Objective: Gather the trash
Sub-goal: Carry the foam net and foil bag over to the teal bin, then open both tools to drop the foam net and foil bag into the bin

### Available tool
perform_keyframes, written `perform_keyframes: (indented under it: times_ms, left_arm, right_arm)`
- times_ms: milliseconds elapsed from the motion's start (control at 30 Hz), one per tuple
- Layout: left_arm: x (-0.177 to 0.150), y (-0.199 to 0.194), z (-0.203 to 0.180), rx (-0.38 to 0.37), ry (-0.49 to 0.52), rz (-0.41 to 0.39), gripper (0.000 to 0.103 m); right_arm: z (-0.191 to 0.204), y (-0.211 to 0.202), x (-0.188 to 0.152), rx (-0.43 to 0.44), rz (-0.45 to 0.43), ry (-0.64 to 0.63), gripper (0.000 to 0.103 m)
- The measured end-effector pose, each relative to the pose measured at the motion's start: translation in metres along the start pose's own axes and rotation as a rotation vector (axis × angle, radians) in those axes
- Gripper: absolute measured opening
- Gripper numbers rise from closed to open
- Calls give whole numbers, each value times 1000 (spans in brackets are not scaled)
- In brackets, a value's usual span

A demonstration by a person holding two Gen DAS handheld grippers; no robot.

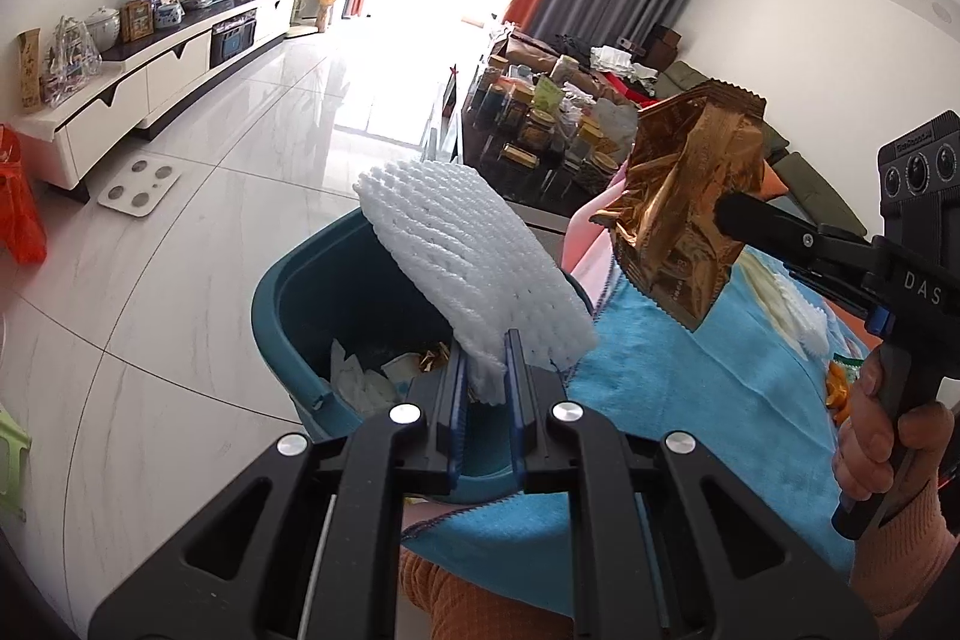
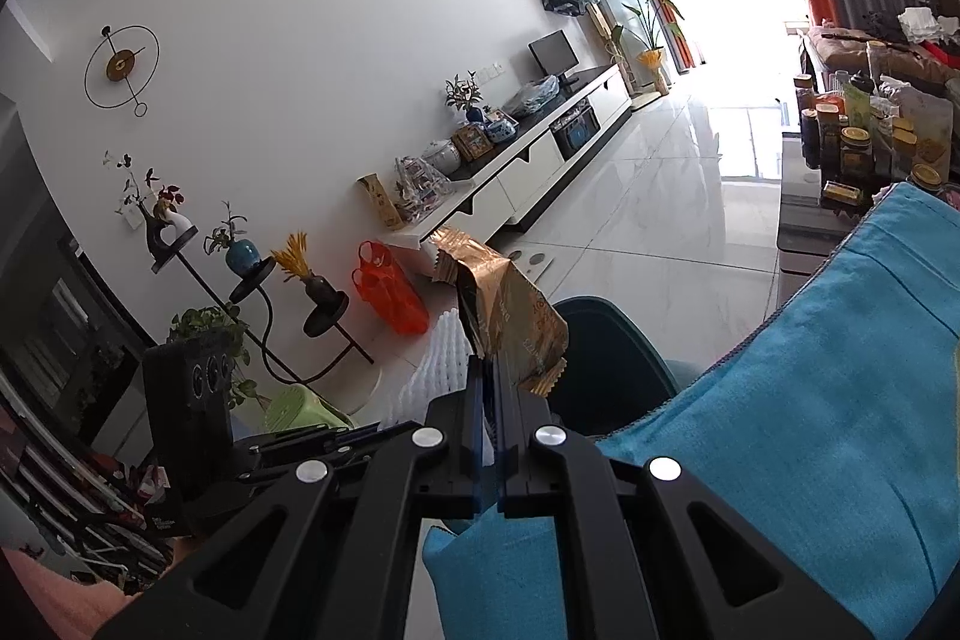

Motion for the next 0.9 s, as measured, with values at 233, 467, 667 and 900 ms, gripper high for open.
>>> perform_keyframes:
  times_ms: [233, 467, 667, 900]
  left_arm:
    - [-1, 12, 12, 30, -6, 18, 12]
    - [-2, 23, 17, 59, -8, 36, 12]
    - [-7, 34, 19, 72, -14, 62, 13]
    - [-15, 52, 21, 92, -16, 93, 17]
  right_arm:
    - [-10, 31, -8, -23, 43, 38, 2]
    - [-17, 57, -18, -56, 93, 52, 2]
    - [-24, 71, -29, -101, 136, 63, 3]
    - [-29, 76, -30, -131, 144, 60, 11]
Point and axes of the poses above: each gripper's, at about its wrist camera, not at the fingertips, and y roughly the way its jaws point, z to its left, x to its top, the point moved 9 cm from there along y, roughly the way its jaws point, and after that the axes turned 12 degrees about -z, right-handed, at the moved point
